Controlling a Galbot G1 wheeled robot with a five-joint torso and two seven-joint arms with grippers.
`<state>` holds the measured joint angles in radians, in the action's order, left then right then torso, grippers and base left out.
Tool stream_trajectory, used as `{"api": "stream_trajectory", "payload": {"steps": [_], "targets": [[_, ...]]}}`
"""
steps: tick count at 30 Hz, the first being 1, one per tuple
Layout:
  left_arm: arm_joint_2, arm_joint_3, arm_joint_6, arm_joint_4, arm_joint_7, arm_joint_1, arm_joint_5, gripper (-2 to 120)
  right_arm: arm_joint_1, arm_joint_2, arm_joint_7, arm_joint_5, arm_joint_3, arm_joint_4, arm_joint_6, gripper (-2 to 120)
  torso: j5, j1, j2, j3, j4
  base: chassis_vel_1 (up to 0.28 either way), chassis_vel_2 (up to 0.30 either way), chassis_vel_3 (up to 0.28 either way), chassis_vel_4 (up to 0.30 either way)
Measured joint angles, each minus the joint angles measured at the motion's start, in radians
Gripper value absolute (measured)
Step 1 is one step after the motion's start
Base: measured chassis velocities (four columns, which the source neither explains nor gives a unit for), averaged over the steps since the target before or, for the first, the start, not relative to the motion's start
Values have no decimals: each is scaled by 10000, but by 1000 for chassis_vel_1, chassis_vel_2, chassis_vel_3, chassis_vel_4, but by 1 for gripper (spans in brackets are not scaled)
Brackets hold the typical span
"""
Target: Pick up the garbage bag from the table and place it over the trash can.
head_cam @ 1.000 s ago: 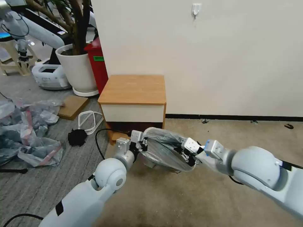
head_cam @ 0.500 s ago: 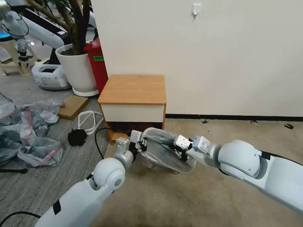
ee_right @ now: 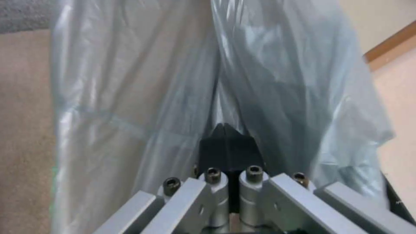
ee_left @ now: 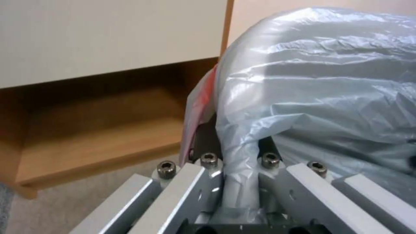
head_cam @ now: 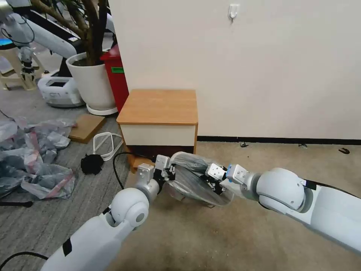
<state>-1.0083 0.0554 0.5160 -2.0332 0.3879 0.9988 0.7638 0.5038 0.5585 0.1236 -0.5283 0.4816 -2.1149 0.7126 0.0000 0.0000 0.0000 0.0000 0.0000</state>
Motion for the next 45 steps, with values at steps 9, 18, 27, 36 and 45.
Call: {"api": "stream_trajectory", "payload": {"steps": [9, 18, 27, 36, 45], "targets": [[-297, 145, 2, 125, 9, -73, -154, 3, -131, 242, -173, 57, 422, 426, -2, 0, 1, 0, 0, 0, 0, 0, 0, 0, 0], [-581, 377, 2, 246, 17, -109, -278, 3, -264, 447, -243, 327, 768, 986, -2, 0, 1, 0, 0, 0, 0, 0, 0, 0, 0], [-725, 564, 2, 337, 22, -220, -340, 3, -488, 691, -271, 691, 1272, 1474, -2, 0, 1, 0, 0, 0, 0, 0, 0, 0, 0], [-819, 643, 2, 356, 32, -221, -388, 3, -983, 1095, -496, 733, 1859, 1920, -2, 0, 0, 0, 0, 0, 0, 0, 0, 0, 0], [-751, 601, 0, 271, 35, -202, -355, 3, -1033, 1544, -587, 900, 2188, 2489, -2, 0, 0, 0, 0, 0, 1, 0, 0, 0, 0]]}}
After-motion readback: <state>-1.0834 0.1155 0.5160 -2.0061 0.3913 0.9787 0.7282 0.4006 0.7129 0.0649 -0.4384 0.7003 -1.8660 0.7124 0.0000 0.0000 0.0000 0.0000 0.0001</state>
